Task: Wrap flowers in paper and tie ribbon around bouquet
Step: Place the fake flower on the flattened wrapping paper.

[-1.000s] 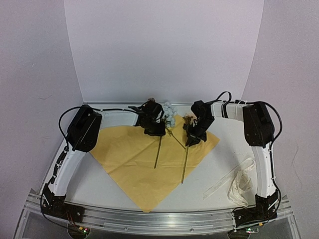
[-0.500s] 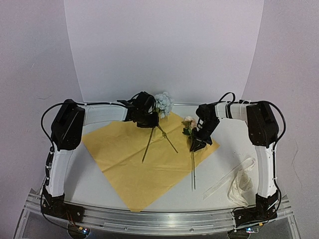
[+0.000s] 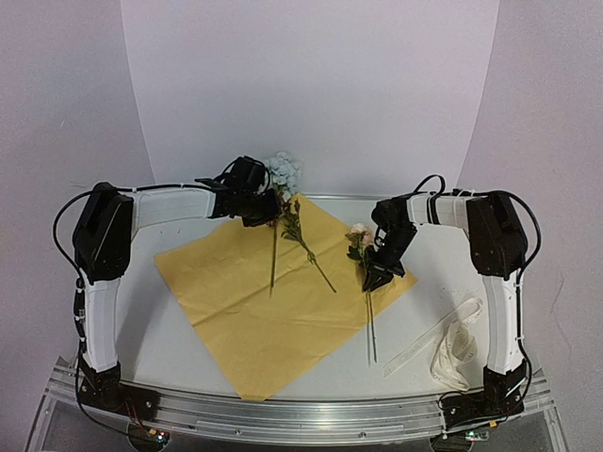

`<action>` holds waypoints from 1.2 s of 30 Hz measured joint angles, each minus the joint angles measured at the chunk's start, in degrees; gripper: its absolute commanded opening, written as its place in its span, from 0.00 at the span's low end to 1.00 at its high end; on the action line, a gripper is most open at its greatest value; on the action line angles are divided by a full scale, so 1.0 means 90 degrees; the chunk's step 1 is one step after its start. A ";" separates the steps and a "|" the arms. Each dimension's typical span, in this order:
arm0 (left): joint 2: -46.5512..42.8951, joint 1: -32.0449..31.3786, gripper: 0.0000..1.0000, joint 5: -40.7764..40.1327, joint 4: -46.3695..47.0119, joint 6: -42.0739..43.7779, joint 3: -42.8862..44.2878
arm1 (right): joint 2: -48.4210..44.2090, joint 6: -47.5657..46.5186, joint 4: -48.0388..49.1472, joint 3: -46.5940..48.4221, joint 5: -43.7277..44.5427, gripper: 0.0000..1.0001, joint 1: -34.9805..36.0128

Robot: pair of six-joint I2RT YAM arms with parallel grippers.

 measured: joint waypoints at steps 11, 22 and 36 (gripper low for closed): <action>0.1571 0.0244 0.00 0.0281 -0.0231 -0.0419 0.0858 | -0.0006 -0.0003 -0.0034 0.0002 0.0048 0.00 -0.0027; 0.1840 0.0228 0.52 0.0654 -0.0438 0.0012 0.0871 | -0.0012 -0.0041 -0.0297 0.0312 0.0059 0.00 -0.0027; 0.1735 -0.0762 0.80 -0.1049 -0.2203 0.1076 0.2375 | -0.0012 0.0097 -0.0313 0.0217 0.0130 0.00 -0.0027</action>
